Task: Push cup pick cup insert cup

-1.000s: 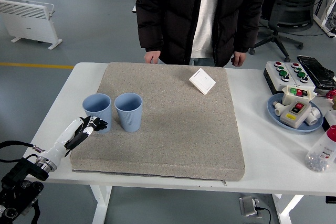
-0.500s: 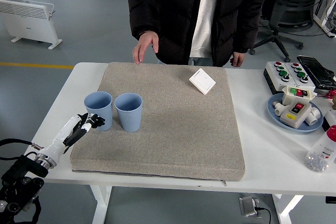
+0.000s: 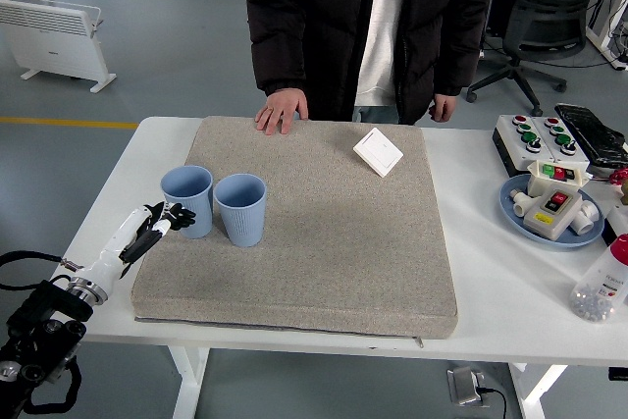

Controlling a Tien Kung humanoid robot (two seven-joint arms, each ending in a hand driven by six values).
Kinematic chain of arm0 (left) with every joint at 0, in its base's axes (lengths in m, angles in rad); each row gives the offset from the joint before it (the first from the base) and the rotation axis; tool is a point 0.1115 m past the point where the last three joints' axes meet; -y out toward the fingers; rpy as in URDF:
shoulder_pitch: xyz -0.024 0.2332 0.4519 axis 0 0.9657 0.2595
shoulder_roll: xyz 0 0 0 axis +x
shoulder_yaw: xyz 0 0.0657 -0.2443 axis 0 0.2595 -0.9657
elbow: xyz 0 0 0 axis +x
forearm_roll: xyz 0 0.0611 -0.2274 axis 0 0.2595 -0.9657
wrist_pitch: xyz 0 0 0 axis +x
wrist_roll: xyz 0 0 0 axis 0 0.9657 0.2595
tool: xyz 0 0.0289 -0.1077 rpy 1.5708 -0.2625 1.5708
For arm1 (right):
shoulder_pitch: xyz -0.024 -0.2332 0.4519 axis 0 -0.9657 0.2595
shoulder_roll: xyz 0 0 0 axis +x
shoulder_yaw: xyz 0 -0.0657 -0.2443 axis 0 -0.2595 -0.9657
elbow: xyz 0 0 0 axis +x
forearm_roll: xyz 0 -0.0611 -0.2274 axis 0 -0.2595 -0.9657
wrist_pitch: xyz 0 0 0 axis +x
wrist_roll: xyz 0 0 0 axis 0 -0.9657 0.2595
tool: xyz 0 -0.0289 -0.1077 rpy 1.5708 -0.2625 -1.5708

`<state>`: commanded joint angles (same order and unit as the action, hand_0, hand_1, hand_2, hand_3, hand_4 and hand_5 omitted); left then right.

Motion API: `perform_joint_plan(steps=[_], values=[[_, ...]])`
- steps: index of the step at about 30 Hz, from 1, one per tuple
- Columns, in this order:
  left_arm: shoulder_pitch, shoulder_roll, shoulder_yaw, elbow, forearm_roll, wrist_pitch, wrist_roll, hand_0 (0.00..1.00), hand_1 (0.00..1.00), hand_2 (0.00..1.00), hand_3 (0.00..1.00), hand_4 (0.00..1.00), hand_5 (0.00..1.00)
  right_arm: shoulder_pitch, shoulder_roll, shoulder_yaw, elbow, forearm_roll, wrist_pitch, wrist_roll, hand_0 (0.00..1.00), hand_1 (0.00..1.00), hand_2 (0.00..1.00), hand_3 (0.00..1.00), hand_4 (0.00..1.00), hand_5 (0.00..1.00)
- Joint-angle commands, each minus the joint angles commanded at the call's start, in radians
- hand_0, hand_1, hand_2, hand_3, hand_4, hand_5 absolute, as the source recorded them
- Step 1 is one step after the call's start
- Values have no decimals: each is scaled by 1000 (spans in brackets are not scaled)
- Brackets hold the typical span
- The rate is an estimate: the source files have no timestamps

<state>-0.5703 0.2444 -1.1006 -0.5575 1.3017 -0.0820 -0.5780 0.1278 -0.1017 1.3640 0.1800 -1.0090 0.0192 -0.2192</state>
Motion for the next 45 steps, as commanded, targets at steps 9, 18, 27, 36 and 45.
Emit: perform_joint_plan(steps=[9,18,27,36,45], values=[[-28,-18,-20,46,5,-9,-7,689,655,613,586,570,998,0,1,-1,0,-4,-1,-2,783,706,760,587,154,534],[-40,-26,-40,56,7,-14,-9,688,656,614,586,567,998,3,3,0,0,-13,-1,-4,783,704,760,587,154,535],[-31,-11,-44,30,7,-8,-7,670,649,613,585,563,998,3,3,-2,0,-6,-2,-3,782,703,757,587,153,536],[6,22,-50,-40,-1,-3,-2,642,637,608,583,562,998,-3,3,0,0,-5,-3,-4,782,703,757,586,153,536],[58,92,-96,-192,-34,29,-24,494,574,557,563,620,962,-8,2,5,0,6,-4,-3,782,702,755,586,153,535]])
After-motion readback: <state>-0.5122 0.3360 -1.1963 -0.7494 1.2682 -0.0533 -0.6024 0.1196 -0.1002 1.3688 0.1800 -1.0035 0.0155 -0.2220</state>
